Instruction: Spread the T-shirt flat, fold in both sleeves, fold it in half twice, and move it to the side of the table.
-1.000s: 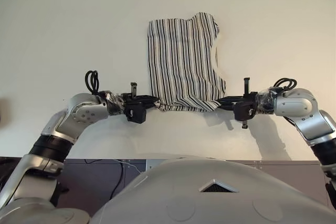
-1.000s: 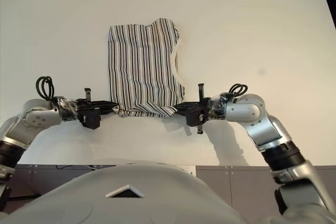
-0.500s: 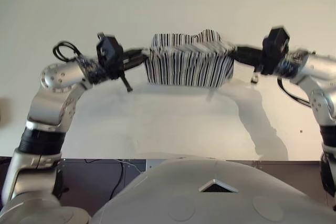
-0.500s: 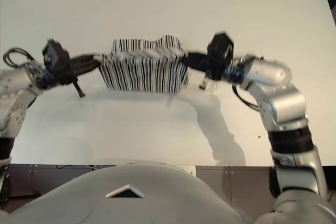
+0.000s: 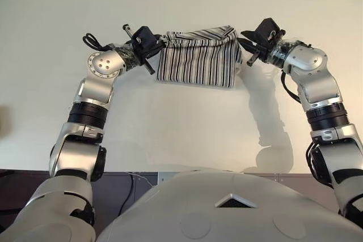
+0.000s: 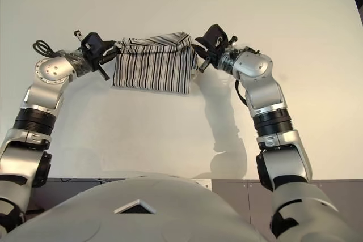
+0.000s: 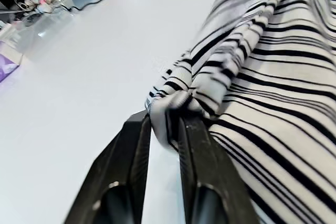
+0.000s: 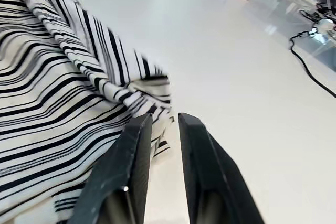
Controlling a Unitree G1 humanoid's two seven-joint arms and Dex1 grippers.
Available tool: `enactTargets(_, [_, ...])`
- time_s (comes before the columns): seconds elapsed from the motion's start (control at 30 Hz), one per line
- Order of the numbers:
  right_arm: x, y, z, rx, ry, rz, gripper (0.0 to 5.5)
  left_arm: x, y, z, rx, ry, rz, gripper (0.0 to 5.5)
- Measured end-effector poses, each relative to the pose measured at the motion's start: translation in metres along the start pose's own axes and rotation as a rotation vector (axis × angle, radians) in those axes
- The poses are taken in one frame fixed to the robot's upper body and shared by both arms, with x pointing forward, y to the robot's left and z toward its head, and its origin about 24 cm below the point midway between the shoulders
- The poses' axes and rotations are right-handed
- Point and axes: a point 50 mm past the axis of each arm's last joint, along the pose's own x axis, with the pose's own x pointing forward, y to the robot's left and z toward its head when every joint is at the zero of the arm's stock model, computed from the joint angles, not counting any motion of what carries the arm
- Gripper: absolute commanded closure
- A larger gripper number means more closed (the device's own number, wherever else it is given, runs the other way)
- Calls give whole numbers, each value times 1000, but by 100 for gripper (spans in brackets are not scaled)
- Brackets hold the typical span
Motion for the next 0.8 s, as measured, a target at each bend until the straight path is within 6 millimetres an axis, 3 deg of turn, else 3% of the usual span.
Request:
enactTargets(0.13, [9,-6,-9,-8,35,-104,319,13,18,8,6,-52,242,440])
enactTargets(0.23, [16,-11,-4,41,6,-244,319,14,23,-10,-17,60,320,440])
enactTargets(0.33, [26,-2,34,44,-137,-258,319,12,16,-34,-14,206,331,440])
enactTargets(0.4, [28,9,57,70,-239,-195,319,9,18,-39,-57,226,392,440])
enactTargets(0.47, [24,37,73,47,-319,-22,319,2,27,-43,-208,226,552,440])
enactTargets(0.53, [23,73,56,56,-256,175,319,-2,33,-42,-400,175,737,440])
enactTargets(0.63, [31,96,14,112,-26,213,319,1,22,-34,-648,88,933,440])
enactTargets(0.8, [57,75,8,330,127,10,319,10,0,-24,-698,70,917,440])
